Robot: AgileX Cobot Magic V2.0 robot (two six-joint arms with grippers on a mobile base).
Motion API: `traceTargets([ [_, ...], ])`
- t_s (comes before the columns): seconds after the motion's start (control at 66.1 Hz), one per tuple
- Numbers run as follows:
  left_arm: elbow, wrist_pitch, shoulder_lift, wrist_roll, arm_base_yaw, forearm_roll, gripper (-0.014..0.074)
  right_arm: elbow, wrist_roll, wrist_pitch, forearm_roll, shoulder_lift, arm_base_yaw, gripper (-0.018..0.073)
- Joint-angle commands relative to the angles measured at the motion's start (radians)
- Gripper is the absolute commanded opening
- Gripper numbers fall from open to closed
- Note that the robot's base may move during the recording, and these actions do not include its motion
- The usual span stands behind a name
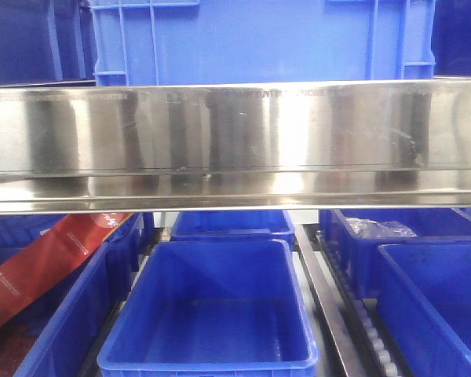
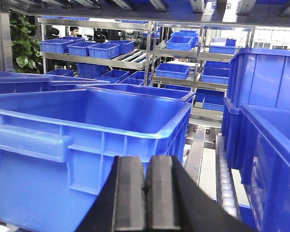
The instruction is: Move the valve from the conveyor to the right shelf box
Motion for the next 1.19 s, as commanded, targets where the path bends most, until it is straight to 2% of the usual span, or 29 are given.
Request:
traceTargets([
  [0.0,0.002,-0.021,-0.005,0.001,0.005,-0.008,-0.0111,0.023,-0.004,-0.018,-0.008,-0.013,-0.008,-0.0162],
  [0.166,0.002,-0.021,-0.005,0.001,0.005,-0.008,-0.0111,0.18,0.0,-0.043,-0.014,-0.127,-0.023,-0.0162],
  [0.378,0.002,-0.021,-0.005,0.001,0.005,-0.008,-0.0111,0.37,0.051,-0.018,-0.014,-0.375,-0.178,-0.0162],
  [0.514,0.002,-0.021,-0.005,0.001,0.005,-0.008,-0.0111,0.467,0.051,0.047,-0.014,-0.527,-0.24,-0.0162],
  [0.62,0.002,-0.021,-0.005,0.001,0.005,-0.008,-0.0111,0.522,0.051,0.058,-0.014,-0.591,-0.245,-0.0162],
  [0.696,0.002,-0.021,-0.005,0.001,0.005,-0.008,-0.0111,0.522,0.051,0.007,-0.014,-0.591,-0.245,-0.0162],
  [0.877,0.002,-0.03,-0.007,0.001,0.005,-0.008,-0.0111,0.522,0.064,0.03,-0.022,-0.591,-0.246,-0.0162],
  [0.983,0.002,-0.031,-0.007,0.001,0.005,-0.008,-0.0111,0.522,0.134,0.044,-0.052,-0.591,-0.246,-0.0162],
  [1.18,0.002,-0.036,-0.007,0.001,0.005,-0.008,-0.0111,0.522,0.132,0.086,-0.052,-0.591,-0.246,-0.0162],
])
